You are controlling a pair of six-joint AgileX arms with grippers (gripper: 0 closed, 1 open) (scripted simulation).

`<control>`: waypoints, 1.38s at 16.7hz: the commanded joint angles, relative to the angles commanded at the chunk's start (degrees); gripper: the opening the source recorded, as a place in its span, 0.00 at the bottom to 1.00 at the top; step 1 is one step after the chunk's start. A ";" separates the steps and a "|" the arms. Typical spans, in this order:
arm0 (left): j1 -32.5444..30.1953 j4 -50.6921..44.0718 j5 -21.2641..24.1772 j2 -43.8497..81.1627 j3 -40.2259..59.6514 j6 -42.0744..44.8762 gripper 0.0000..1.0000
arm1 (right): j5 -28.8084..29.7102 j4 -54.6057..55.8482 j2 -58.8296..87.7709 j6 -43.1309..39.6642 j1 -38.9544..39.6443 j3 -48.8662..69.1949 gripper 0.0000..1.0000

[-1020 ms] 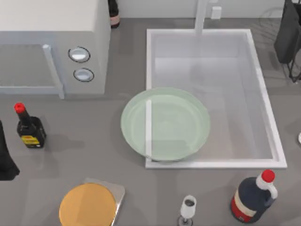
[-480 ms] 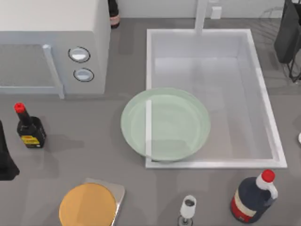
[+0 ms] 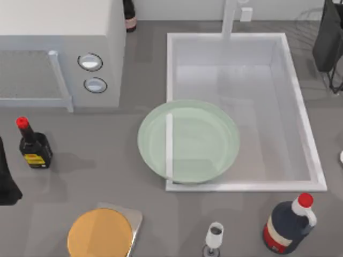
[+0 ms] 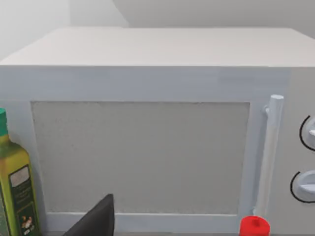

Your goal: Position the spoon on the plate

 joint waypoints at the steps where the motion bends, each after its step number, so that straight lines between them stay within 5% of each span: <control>1: 0.00 0.00 0.00 0.00 0.00 0.00 1.00 | 0.00 0.76 0.41 0.05 -0.05 -0.50 1.00; 9: 0.00 0.00 0.00 0.00 0.00 0.00 1.00 | 0.02 21.16 9.62 0.16 -0.18 -11.07 1.00; 15: 0.00 0.00 0.00 0.00 0.00 0.00 1.00 | 0.03 23.74 11.09 0.17 -0.19 -12.76 1.00; 23: 0.00 0.00 0.00 0.00 0.00 0.00 1.00 | 0.03 23.74 11.09 0.17 -0.19 -12.76 0.40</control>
